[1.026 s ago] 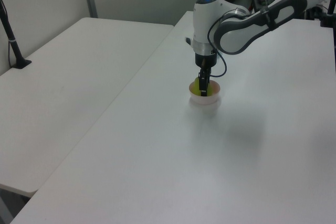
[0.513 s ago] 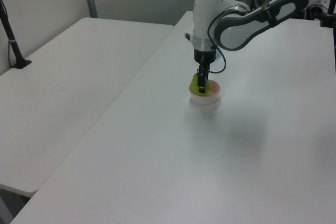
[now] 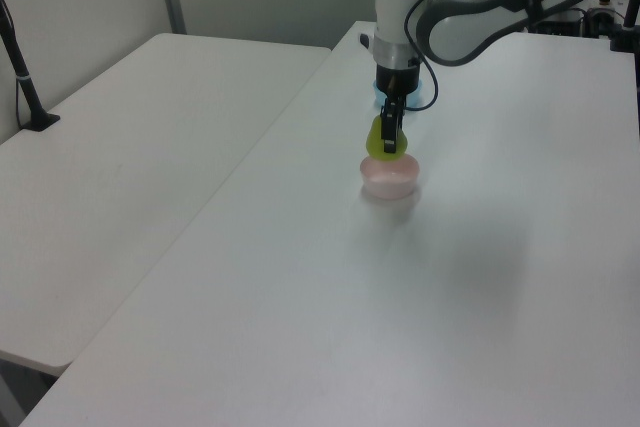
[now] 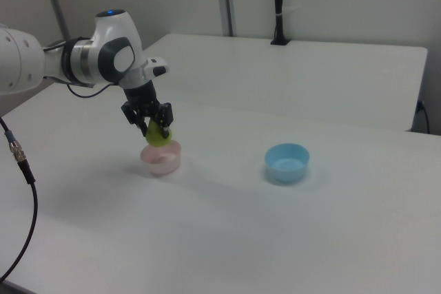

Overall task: Pick up a pear from the bowl
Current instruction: 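Carry the pear out of the pink bowl toward the blue bowl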

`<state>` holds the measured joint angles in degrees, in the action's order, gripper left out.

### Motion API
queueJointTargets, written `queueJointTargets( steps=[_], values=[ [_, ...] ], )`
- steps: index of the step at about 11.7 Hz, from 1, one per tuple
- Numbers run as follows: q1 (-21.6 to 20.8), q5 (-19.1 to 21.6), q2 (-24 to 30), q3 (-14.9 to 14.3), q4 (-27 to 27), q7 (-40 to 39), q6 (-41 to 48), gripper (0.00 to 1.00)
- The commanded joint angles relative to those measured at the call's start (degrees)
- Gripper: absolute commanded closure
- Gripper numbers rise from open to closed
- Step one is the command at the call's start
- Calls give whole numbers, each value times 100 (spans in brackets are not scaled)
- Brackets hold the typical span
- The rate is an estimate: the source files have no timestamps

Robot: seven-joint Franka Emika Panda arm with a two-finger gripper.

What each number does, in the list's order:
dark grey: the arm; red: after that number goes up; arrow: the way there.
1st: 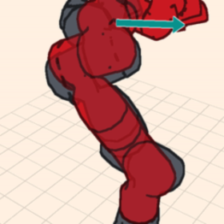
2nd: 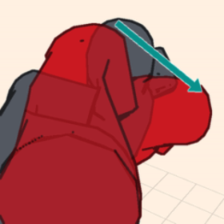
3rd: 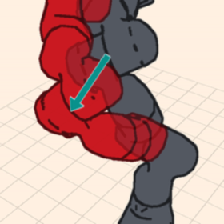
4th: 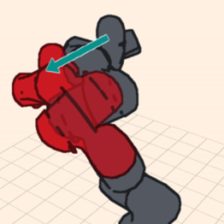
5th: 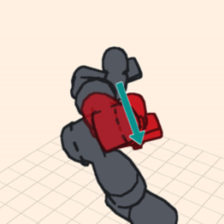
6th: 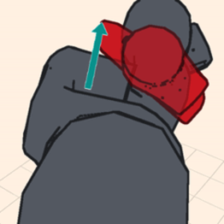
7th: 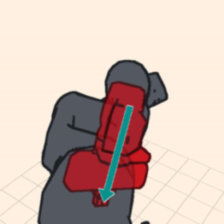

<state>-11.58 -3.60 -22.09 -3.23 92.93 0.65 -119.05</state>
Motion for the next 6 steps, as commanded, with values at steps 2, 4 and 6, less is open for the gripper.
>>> queueJointTargets(
  steps=[2, 4, 6],
  values=[
    [260, -79, 161, -99, -29, -29, 119, 44],
    [567, -88, 22, -99, -169, -301, 101, 44],
    [814, -106, -137, -99, -214, -451, 57, 44]
  ],
)
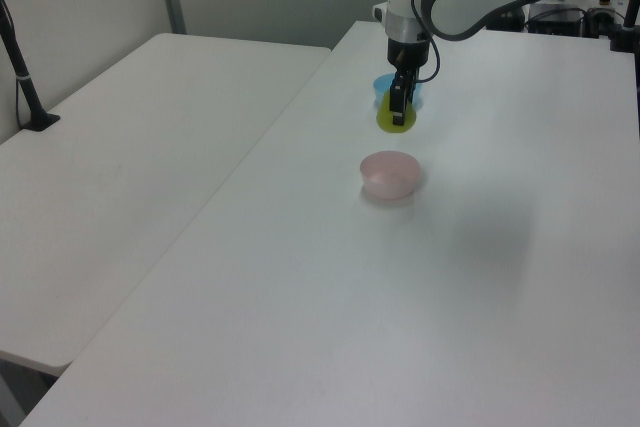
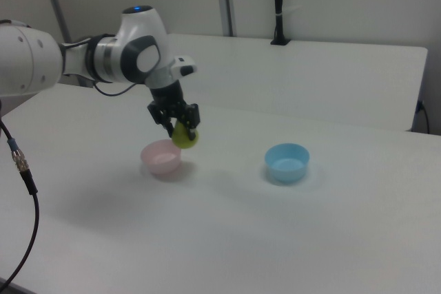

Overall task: Pick up a pear from the bowl
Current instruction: 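Carry the pear out of the pink bowl toward the blue bowl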

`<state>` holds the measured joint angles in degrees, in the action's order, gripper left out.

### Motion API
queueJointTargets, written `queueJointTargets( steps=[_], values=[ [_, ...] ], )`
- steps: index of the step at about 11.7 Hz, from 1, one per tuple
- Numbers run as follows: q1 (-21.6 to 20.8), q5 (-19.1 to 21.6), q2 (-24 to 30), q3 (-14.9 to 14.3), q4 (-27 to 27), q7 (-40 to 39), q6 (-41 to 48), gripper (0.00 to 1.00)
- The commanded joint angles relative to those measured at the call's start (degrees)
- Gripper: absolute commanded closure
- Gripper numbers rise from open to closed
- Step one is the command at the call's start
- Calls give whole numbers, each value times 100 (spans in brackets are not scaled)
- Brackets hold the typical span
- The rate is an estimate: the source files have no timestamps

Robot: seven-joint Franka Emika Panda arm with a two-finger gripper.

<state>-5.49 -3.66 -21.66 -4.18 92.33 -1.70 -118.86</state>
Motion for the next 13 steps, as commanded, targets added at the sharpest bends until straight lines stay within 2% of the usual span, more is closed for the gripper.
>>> queueJointTargets(
  steps=[1, 2, 9, 11, 13],
  values=[
    [267, -100, -241, -12, -154, -286, -249, 44],
    [329, -100, -303, -4, -145, -295, -547, 44],
    [636, -293, -883, -12, -136, -296, -1148, 43],
    [690, -355, -892, -4, -136, -296, -1148, 30],
    [681, -364, -892, -12, -119, -296, -1148, 8]
  ],
)
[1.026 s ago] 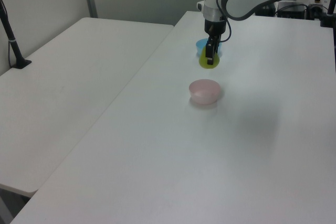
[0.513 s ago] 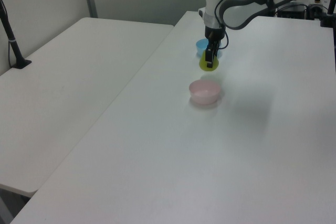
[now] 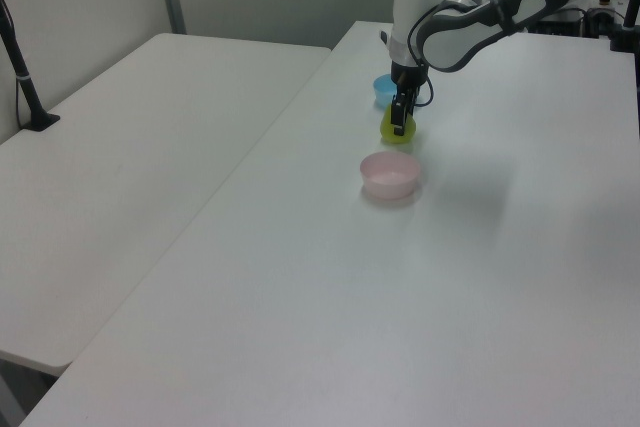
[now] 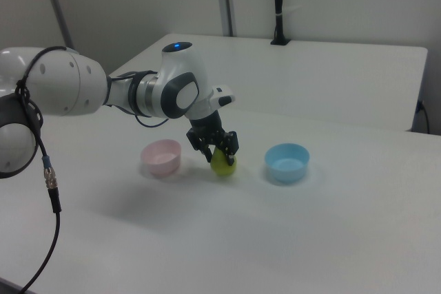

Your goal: Pick up a pear from the bowl

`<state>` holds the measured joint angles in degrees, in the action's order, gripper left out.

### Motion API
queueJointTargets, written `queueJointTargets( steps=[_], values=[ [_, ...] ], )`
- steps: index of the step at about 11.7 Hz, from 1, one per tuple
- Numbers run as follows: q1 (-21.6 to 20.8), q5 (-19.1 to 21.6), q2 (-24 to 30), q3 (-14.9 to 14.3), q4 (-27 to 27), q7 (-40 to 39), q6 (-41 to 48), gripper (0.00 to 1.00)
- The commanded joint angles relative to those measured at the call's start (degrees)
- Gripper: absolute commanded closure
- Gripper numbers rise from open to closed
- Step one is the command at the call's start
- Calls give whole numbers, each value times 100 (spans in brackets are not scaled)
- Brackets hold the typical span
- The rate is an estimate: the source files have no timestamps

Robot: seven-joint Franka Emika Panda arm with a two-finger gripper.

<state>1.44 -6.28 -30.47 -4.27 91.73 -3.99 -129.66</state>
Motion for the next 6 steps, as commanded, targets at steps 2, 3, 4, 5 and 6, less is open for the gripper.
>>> queueJointTargets(
  steps=[2, 3, 4, 5, 6],
  values=[
    [-12, -102, 75, -4, -68, -32, -34, 0],
    [-21, -102, 189, -4, -68, -14, 10, 0],
    [-30, -93, 338, -4, -50, 3, 54, 0],
    [-47, -93, 496, -4, -50, 12, 333, 0],
    [-65, -93, 655, 5, -68, 21, 666, 0]
  ],
)
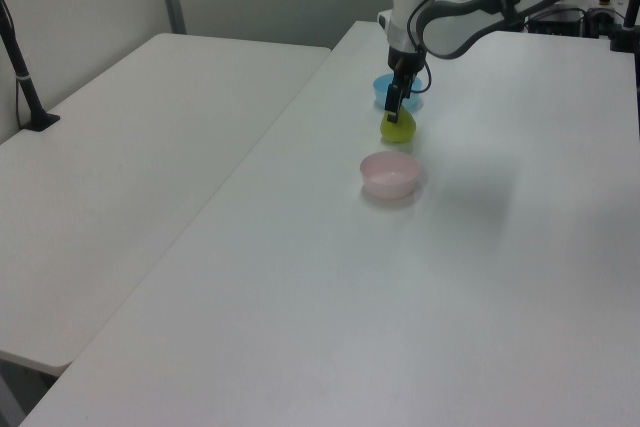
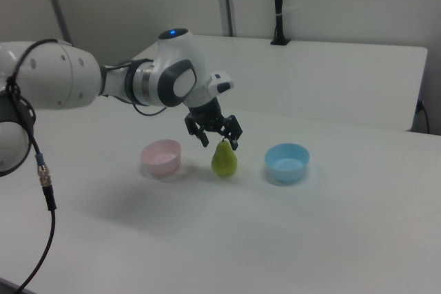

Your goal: Pick up a pear from the bowl

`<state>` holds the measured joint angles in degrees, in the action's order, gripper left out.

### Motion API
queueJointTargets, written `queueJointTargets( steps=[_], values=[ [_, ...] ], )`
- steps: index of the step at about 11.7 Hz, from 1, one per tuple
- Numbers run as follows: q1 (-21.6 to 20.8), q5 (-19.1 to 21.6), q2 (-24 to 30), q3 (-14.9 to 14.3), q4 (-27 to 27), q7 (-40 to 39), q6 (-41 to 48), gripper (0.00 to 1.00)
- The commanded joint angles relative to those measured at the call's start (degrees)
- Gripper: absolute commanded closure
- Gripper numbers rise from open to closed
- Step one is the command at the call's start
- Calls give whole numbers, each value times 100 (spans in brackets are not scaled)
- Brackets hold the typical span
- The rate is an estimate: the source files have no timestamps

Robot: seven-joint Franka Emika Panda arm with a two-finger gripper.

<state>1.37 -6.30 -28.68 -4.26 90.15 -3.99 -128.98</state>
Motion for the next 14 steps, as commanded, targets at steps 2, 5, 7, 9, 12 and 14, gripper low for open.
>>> queueJointTargets(
  steps=[2, 5, 7, 9, 12, 14],
  values=[
    [-110, -74, 793, 66, 99, 30, 1109, 0],
    [-304, -74, 1267, 66, 108, 451, 1777, 0],
    [-409, -65, 1619, 66, 117, 487, 2331, 0],
    [-462, -65, 1813, 66, 117, 487, 2710, 0],
    [-462, -30, 2112, 66, 126, 487, 3044, 0],
    [-454, -3, 2296, 66, 126, 496, 3272, 0]
  ],
)
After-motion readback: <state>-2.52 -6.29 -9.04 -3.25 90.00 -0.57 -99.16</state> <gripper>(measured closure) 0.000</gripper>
